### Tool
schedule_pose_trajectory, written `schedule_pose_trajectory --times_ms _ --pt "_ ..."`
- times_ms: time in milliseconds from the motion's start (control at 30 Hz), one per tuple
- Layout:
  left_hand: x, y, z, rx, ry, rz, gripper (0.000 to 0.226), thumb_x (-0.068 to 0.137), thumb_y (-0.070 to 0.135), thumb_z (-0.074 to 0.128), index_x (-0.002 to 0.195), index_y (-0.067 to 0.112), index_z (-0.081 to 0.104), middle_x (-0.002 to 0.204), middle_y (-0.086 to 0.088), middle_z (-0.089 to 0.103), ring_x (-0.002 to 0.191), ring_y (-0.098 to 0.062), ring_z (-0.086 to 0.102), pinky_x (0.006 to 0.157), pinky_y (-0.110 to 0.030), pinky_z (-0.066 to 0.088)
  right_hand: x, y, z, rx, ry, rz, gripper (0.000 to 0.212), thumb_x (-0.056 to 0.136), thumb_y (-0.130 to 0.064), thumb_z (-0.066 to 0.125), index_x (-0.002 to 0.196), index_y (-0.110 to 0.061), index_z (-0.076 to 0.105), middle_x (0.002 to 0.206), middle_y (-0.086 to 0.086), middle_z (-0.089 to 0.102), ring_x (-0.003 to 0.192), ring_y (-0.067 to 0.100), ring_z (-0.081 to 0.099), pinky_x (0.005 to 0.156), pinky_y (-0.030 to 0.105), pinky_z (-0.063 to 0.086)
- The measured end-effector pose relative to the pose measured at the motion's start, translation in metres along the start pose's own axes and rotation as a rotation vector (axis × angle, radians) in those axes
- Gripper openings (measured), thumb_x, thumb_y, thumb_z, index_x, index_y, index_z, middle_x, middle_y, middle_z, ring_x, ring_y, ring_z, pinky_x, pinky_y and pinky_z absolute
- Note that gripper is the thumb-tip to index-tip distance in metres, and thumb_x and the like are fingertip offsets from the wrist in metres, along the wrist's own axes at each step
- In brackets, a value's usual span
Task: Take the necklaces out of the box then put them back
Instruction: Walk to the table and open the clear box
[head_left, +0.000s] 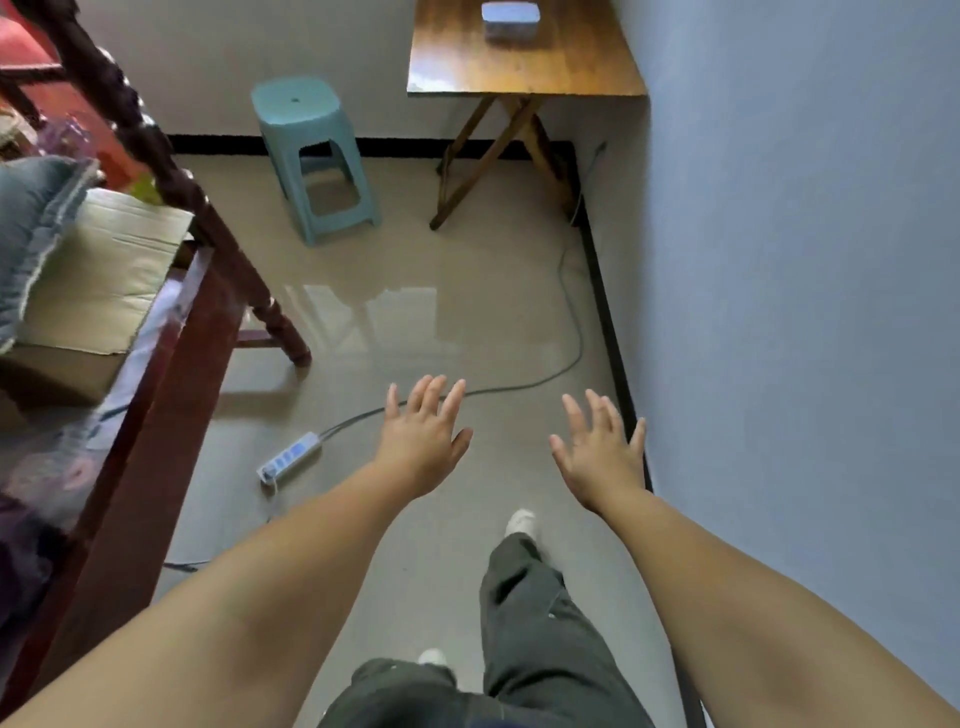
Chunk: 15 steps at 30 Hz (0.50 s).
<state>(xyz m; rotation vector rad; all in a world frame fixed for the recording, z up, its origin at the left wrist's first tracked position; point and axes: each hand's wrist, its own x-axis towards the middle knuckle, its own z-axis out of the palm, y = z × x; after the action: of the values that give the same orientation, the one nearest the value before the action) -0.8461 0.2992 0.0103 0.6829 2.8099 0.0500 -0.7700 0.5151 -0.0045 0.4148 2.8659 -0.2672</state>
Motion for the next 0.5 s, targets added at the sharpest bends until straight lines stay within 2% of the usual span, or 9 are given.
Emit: schedule_pose_trajectory --times_ms 233,400,500 --pt "0.187 0.015 -0.048 -0.044 0.022 -0.038 0.061 0.098 0.044 0.025 0.147 0.021 -0.002 0.157 -0.006 0.006 0.144 -0.021 -0.003 0.114 -0.052 -0.004 0.184 0.038 -0.061 0.011 0.023 -0.045 0.058 0.098 -0.046 0.025 0.15 -0.029 0.007 0.16 0.003 0.003 0.147 0.02 -0.002 0.114 0.058 -0.005" --pt "0.287 0.026 -0.08 -0.013 0.066 0.04 0.061 0.097 0.044 0.026 0.147 0.021 -0.002 0.157 -0.005 0.007 0.144 -0.021 0.0 0.114 -0.052 -0.003 0.295 0.061 -0.107 -0.039 -0.005 -0.063 0.057 0.098 -0.045 0.025 0.15 -0.028 0.006 0.16 0.004 0.003 0.147 0.021 -0.002 0.113 0.058 -0.004" --pt "0.347 0.013 -0.093 0.001 0.035 0.004 0.061 0.097 0.044 0.025 0.147 0.022 -0.002 0.157 -0.005 0.006 0.144 -0.021 -0.001 0.114 -0.052 -0.003 0.361 0.058 -0.125 -0.051 -0.007 -0.095 0.058 0.098 -0.046 0.024 0.149 -0.029 0.004 0.16 0.003 0.002 0.147 0.02 -0.002 0.114 0.057 -0.004"
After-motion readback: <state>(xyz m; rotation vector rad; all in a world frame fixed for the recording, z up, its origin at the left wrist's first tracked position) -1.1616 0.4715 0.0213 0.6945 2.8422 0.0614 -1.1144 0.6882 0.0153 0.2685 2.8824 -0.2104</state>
